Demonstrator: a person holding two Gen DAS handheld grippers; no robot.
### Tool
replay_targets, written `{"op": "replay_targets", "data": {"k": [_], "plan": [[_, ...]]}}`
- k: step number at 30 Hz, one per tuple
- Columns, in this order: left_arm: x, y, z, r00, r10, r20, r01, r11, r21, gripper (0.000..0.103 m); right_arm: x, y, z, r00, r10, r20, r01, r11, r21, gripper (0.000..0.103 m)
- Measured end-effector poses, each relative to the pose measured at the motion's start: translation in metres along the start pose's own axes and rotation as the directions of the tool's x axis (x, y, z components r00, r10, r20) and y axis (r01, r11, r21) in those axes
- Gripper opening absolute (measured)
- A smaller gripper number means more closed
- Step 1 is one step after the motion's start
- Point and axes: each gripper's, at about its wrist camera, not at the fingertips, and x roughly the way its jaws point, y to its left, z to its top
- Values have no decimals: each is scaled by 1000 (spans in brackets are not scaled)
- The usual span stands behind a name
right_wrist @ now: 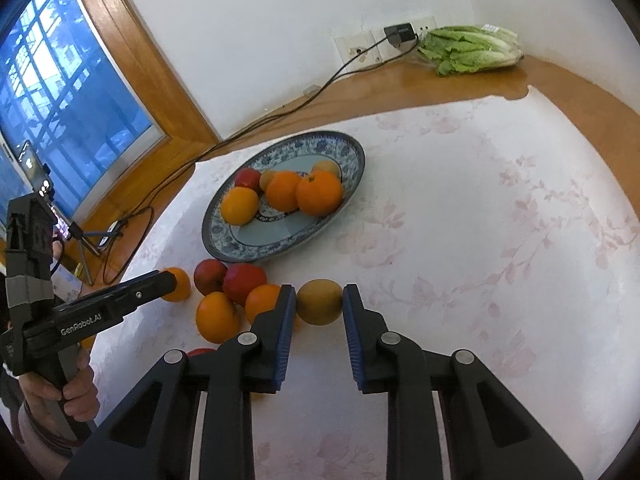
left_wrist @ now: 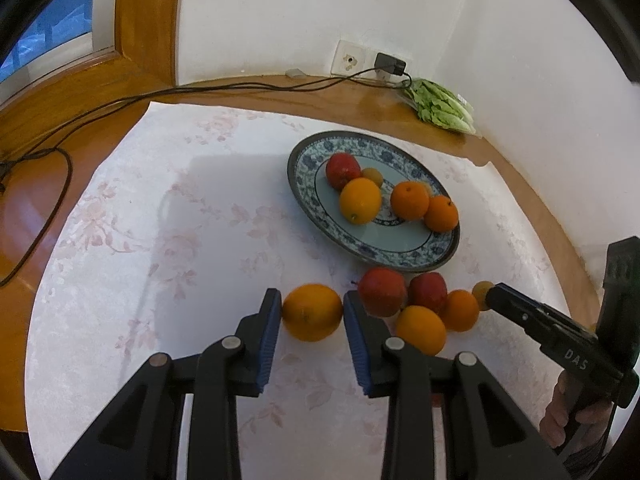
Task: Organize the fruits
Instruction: 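Close the left tool on an orange while the right tool grasps a brown pear, then carry the orange and the brown pear onto the plate with both tools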
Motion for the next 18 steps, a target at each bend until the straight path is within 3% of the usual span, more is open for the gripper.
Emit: {"op": "replay_targets", "data": {"k": [3, 9, 14, 18], "plan": [[-4, -2, 4, 1000, -5, 13, 5, 1000, 3, 25, -4, 2, 3, 1000, -3, 12, 3, 1000, -10, 25], [-5, -5, 4, 1000, -20, 10, 19, 1000, 25, 26, -6, 2, 5, 1000, -2, 16, 2, 1000, -12, 25], [-3, -6, -1, 1000, -16, -12, 16, 999, 35, 44, -6, 3, 5, 1000, 1, 12, -1, 1000, -10, 25], [-2, -9, -6, 999, -34, -22, 35, 998, 50, 45, -4, 3, 5, 1000, 5, 9, -5, 1000, -10, 25]]}}
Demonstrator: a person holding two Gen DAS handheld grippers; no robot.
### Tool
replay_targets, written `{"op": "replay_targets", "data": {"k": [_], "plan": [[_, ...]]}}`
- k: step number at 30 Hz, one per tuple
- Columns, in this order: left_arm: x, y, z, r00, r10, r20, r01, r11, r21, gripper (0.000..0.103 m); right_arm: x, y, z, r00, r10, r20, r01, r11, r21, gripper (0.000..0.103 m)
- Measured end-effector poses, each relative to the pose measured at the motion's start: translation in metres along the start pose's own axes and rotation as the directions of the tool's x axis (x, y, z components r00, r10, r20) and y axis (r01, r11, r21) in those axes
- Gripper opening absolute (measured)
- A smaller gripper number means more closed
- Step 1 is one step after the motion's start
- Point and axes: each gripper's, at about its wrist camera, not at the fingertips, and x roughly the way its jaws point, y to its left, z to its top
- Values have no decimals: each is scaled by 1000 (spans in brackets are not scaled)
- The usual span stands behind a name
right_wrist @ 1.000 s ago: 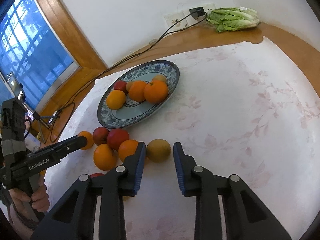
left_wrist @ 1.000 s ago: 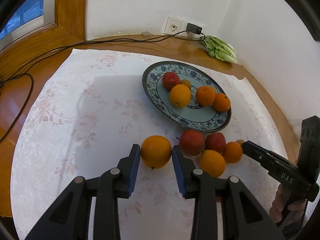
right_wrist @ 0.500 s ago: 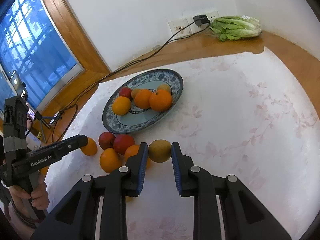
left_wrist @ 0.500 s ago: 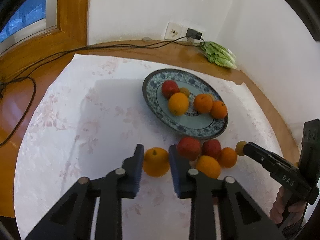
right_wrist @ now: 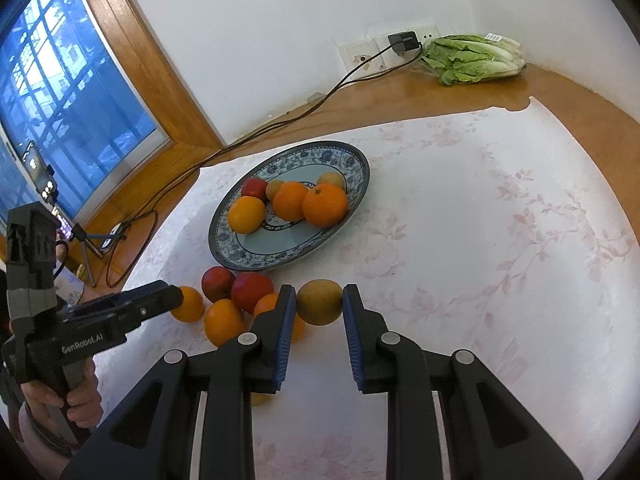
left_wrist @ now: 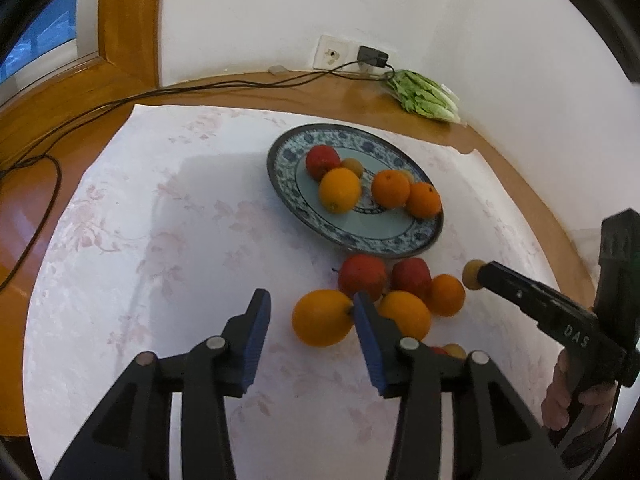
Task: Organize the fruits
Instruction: 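Carry the orange and the brown pear onto the plate with both tools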
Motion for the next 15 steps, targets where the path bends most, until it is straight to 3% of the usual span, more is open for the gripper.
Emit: {"op": "replay_targets", "data": {"k": [5, 11, 13, 15], "plan": [[3, -8, -4, 999, -31, -21, 32, 999, 35, 37, 0, 0, 0, 1000, 2, 1, -2, 1000, 2, 25], [0, -12, -6, 1000, -11, -9, 12, 999, 53, 35, 0, 0, 0, 1000, 5, 0, -5, 1000, 0, 25], [-2, -10, -4, 1000, -7, -3, 7, 999, 44, 31, -1, 1, 0, 1000, 6, 2, -6, 1000, -3, 25], [-6, -8, -2, 1000, -1, 11, 1, 999, 34, 21, -2, 2, 0, 1000, 5, 5, -5, 1000, -5, 25]]}}
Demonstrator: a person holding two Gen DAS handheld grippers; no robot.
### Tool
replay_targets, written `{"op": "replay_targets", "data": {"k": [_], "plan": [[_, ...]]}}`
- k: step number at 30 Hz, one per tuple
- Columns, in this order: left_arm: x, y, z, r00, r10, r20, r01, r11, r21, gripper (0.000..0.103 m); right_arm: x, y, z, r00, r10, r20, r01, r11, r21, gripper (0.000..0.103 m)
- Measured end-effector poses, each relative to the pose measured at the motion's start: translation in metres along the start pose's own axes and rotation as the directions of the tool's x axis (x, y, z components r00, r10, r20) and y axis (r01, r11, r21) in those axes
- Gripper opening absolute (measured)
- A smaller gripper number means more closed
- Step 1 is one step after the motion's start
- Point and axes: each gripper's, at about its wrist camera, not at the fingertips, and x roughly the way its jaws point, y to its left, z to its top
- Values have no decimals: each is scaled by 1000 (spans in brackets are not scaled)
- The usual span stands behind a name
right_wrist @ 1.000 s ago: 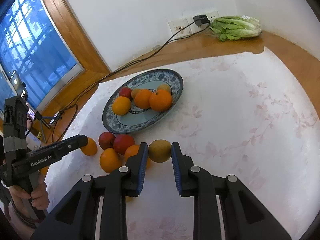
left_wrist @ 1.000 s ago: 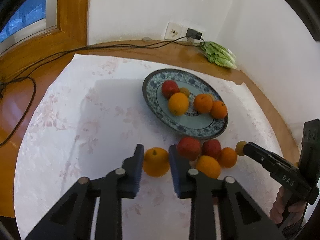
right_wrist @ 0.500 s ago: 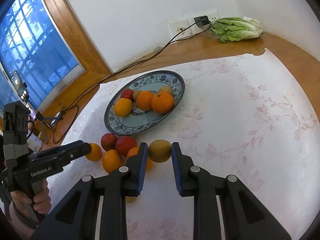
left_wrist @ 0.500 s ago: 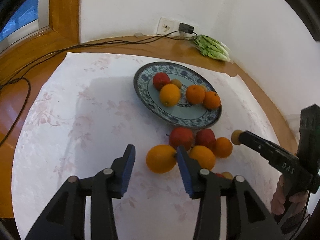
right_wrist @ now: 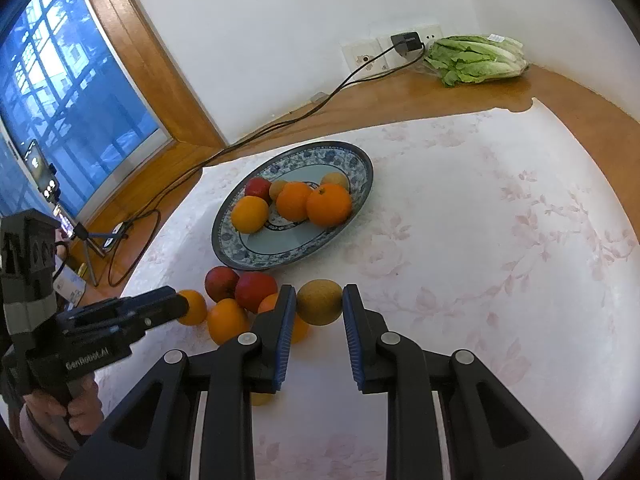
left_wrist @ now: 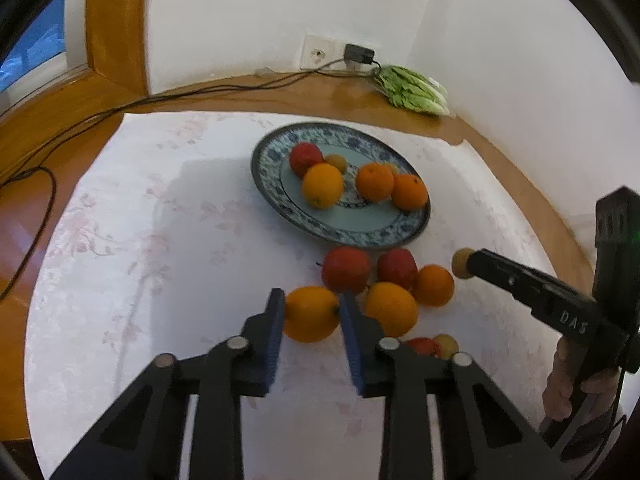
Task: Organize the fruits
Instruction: 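Carry the orange and the brown pear onto the plate with both tools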
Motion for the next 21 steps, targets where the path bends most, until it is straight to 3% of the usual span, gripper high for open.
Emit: {"op": "replay_targets", "data": {"k": [2, 8, 12, 19, 21], "plan": [[-4, 2, 4, 1000, -5, 13, 6, 1000, -7, 15, -1, 1, 1, 1000, 1, 3, -1, 1000, -5, 25], [-4, 2, 4, 1000, 9, 19, -10, 1000, 6, 17, -2, 4, 2, 1000, 1, 5, -1, 1000, -12, 25], [-4, 1, 1, 1000, 2, 8, -2, 1000, 8, 39, -2, 5, 2, 1000, 2, 4, -2, 1000, -12, 25], [16, 13, -12, 997, 6, -79, -10, 999, -48, 40, -1, 6, 1, 1000, 5, 4, -5, 1000, -11, 25], [14, 16, -11, 998, 1, -60, -4, 998, -57, 38, -1, 5, 1, 1000, 4, 2, -4, 1000, -10, 25]]}}
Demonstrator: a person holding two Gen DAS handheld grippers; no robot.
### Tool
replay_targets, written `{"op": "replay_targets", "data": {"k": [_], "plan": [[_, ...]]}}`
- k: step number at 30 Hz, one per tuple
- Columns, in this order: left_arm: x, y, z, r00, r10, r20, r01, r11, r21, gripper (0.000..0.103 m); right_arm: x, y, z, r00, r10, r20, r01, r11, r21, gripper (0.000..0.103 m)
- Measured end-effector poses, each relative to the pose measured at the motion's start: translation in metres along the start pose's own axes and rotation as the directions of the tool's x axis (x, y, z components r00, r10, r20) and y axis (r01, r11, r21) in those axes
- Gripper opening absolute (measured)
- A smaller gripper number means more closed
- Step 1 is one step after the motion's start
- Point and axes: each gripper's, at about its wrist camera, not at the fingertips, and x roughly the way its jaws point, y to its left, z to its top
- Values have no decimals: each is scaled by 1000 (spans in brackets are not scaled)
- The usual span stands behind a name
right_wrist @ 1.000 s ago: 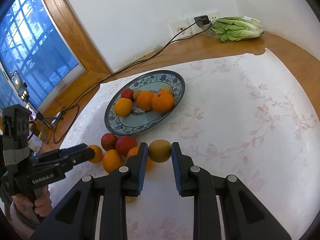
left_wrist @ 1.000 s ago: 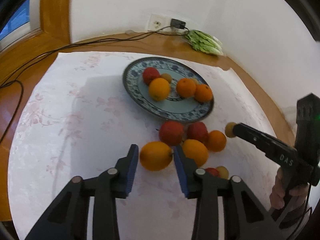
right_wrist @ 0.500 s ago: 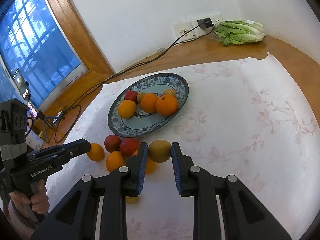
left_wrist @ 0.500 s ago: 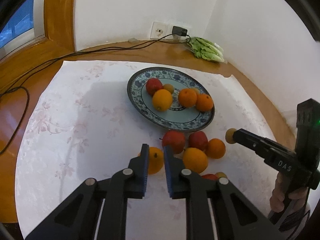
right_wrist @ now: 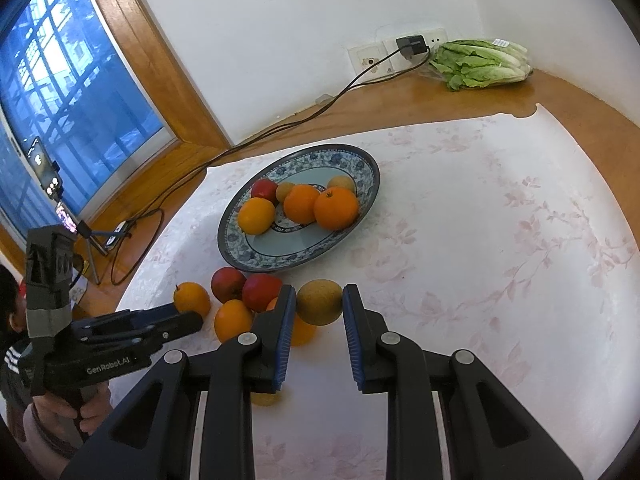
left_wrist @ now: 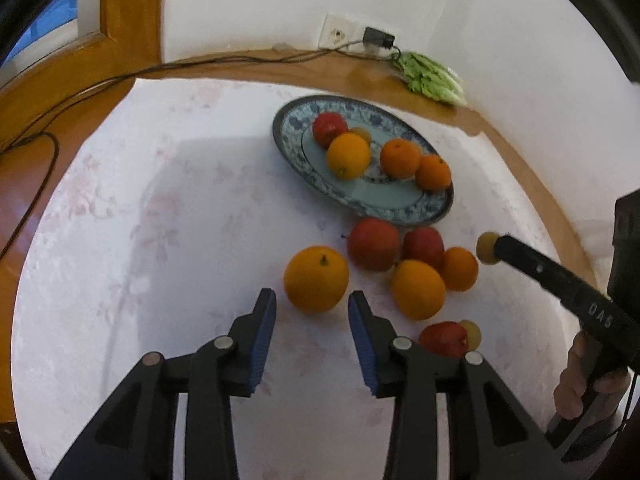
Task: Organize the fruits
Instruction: 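Carry the orange and the brown pear onto the plate with both tools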
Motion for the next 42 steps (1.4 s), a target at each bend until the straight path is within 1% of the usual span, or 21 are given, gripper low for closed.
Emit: {"op": "replay_targets", "data": {"k": [4, 6, 7, 8, 12, 14, 17, 21, 24, 33, 38, 42], "plan": [[-1, 1, 2, 1000, -7, 24, 7, 1000, -1, 37, 0, -1, 0, 1000, 0, 0, 0, 1000, 2, 25], [2, 2, 3, 1000, -17, 20, 18, 1000, -7, 38, 0, -1, 0, 1000, -1, -3, 1, 1000, 2, 25], [3, 1, 3, 1000, -16, 18, 16, 1000, -7, 37, 1, -2, 0, 1000, 0, -5, 0, 1000, 2, 25], [5, 0, 4, 1000, -12, 17, 13, 1000, -2, 34, 1, -2, 0, 1000, 1, -7, -1, 1000, 1, 25], [2, -3, 5, 1000, 1, 27, -2, 1000, 18, 34, 1, -1, 1, 1000, 1, -8, -1, 1000, -7, 25], [-4, -3, 9, 999, -2, 43, 2, 1000, 17, 34, 2, 1, 3, 1000, -1, -8, 1, 1000, -15, 25], [-12, -6, 18, 998, 11, 66, -13, 999, 35, 34, 1, 4, 8, 1000, -1, -6, 1, 1000, -31, 25], [-13, -12, 30, 998, 10, 70, -14, 998, 55, 34, 1, 11, 15, 1000, -7, -2, 7, 998, -63, 25], [-7, -17, 39, 998, 23, 60, -26, 998, 57, 34, 4, 15, 20, 1000, -16, -1, 16, 997, -82, 25], [14, -40, 57, 999, -16, 30, 14, 996, 93, 34, 24, 17, 34, 1000, -28, -11, 27, 993, -118, 25], [29, -45, 62, 1000, -8, 13, 7, 994, 110, 34, 40, 16, 38, 999, -46, -29, 42, 989, -139, 25], [38, -45, 65, 1000, 11, 20, -13, 993, 114, 34, 50, 18, 42, 998, -54, -26, 49, 985, -168, 25]]}}
